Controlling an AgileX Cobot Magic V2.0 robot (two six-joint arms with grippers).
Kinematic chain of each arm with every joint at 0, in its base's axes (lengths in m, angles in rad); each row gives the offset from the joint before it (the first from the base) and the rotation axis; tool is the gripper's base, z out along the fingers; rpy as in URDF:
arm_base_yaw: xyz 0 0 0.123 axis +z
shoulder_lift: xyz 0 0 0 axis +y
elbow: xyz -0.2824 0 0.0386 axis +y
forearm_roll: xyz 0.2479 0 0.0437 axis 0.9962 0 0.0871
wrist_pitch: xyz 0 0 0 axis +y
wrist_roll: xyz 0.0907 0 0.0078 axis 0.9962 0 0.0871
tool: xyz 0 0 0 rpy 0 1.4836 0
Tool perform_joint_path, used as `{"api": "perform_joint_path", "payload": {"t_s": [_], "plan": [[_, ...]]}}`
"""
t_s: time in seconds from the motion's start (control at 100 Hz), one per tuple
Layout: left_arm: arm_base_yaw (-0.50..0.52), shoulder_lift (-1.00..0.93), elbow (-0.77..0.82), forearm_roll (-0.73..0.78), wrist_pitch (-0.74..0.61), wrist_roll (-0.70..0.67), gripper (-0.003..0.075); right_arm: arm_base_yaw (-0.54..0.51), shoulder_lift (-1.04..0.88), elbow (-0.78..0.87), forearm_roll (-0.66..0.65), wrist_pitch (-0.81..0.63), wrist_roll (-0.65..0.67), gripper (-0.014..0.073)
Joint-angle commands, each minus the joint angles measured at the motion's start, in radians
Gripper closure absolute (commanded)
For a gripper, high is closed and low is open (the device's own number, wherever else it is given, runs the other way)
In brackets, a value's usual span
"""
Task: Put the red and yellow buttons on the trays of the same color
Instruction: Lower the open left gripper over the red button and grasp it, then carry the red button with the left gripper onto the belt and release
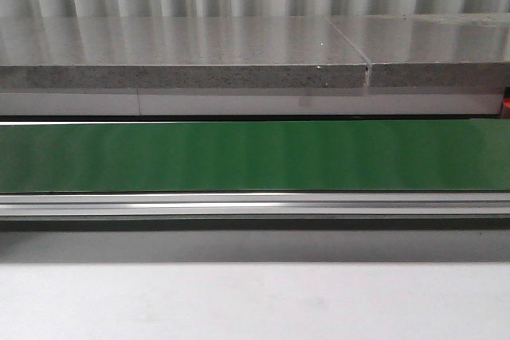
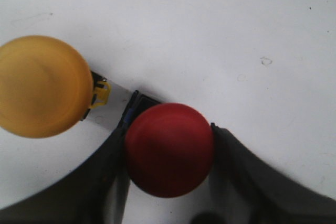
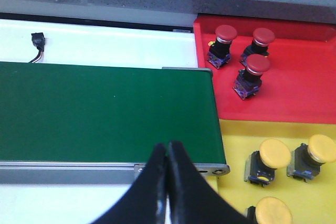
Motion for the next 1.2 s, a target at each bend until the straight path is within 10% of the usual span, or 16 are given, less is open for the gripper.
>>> {"api": "perform_joint_path", "payload": {"t_s": [0.0,1.19], "plan": [[0.002,-0.076,-0.032,-0.017,-0.020,0.001,0.0694,0.000,0.002,-0.023,-0.005,-0.074,-0.009,0.0662],[-0.191,-0.311,-0.204,-0.023,0.467,0.260,0.0740,0.000,0.002,-0.023,-0.005,-0.074,-0.009,0.0662]]}}
